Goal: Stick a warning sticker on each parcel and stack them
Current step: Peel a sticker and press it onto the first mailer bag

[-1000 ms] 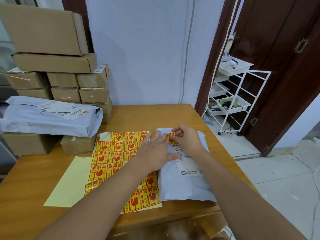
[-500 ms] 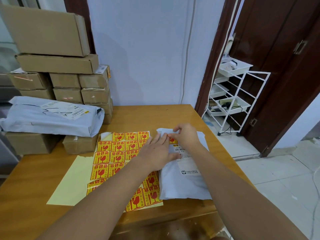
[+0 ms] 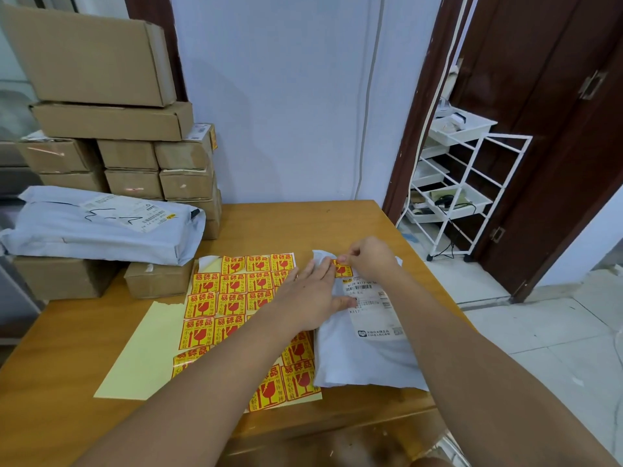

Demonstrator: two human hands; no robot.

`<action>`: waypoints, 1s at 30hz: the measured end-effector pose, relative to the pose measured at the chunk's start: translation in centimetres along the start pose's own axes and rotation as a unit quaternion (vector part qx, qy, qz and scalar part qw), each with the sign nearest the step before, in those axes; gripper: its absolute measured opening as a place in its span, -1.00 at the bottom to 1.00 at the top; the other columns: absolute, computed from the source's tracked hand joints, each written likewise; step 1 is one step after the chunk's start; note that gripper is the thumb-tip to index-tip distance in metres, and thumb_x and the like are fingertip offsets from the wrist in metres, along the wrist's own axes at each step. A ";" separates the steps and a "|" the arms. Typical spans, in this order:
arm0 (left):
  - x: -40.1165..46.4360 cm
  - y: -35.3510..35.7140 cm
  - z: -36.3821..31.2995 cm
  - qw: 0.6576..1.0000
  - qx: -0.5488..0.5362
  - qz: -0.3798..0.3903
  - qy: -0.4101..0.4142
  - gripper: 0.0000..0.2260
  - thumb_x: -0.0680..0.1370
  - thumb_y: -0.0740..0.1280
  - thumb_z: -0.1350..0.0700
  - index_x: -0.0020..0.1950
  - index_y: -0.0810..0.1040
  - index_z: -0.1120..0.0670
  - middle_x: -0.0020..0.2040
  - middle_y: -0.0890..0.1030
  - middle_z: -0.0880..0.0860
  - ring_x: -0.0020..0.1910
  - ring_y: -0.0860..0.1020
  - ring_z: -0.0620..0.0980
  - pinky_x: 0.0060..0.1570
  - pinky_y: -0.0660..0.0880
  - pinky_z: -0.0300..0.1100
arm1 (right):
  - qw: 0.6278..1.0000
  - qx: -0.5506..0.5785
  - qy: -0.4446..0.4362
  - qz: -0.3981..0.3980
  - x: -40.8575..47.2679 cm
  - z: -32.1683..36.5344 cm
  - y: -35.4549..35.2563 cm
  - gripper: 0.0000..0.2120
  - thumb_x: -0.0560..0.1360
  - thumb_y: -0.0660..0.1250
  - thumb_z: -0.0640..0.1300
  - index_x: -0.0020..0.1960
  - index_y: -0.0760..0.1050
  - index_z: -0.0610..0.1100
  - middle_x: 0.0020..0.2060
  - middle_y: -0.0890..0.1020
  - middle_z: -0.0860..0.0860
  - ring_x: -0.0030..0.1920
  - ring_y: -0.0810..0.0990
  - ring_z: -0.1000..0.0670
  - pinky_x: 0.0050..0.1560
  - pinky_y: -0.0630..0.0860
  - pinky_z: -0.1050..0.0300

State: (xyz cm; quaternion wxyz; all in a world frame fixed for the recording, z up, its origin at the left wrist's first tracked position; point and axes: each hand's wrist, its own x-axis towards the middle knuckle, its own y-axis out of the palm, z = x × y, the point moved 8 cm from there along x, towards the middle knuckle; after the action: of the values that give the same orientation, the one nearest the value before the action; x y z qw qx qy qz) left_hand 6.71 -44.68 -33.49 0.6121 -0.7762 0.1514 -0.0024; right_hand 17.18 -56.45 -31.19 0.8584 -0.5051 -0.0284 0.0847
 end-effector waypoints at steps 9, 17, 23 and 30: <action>0.0 -0.1 0.3 1.000 -0.002 0.000 -0.005 -0.12 0.58 0.01 -0.47 0.69 -0.16 0.05 0.67 -0.25 -0.06 0.65 -0.24 0.01 0.61 -0.19 0.17 | 0.994 0.095 -0.009 -0.046 -1.3 -1.3 -1.0 -0.79 0.62 0.36 -0.04 0.07 0.67 -0.17 -0.28 0.61 0.04 -0.29 0.52 0.07 -0.33 0.38 0.22; -0.2 -0.2 0.9 1.000 0.015 0.001 -0.007 -0.10 0.54 -0.03 -0.51 0.69 -0.18 0.01 0.68 -0.22 -0.08 0.65 -0.23 0.00 0.60 -0.20 0.21 | 0.995 0.088 -0.044 0.003 -2.1 -0.8 -0.6 -0.60 0.38 0.60 0.10 0.16 0.65 -0.01 0.04 0.61 0.05 -0.07 0.53 0.14 -0.18 0.40 0.25; -0.2 -0.1 1.1 1.000 0.008 -0.008 -0.009 -0.10 0.53 -0.04 -0.53 0.69 -0.17 -0.02 0.67 -0.24 -0.12 0.65 -0.23 -0.01 0.60 -0.22 0.20 | 0.993 0.086 -0.066 0.051 -2.2 -0.9 -0.8 -0.52 0.42 0.58 -0.01 0.30 0.54 -0.01 0.16 0.59 0.06 -0.11 0.46 0.22 -0.17 0.36 0.33; -0.5 0.0 1.3 0.999 -0.037 -0.020 -0.013 -0.08 0.50 0.01 -0.56 0.69 -0.17 -0.09 0.66 -0.21 -0.18 0.66 -0.20 -0.02 0.60 -0.20 0.18 | 0.996 0.072 -0.044 0.015 -2.2 -0.2 0.4 -0.42 0.35 0.55 0.26 0.26 0.56 0.01 0.07 0.56 0.10 0.22 0.43 0.04 0.17 0.46 0.09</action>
State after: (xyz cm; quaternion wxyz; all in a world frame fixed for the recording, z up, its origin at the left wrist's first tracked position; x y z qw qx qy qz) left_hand 6.51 -43.31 -33.74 0.5847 -0.8012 0.1278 0.0004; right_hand 15.02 -56.81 -31.57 0.8889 -0.4385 -0.0524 0.1214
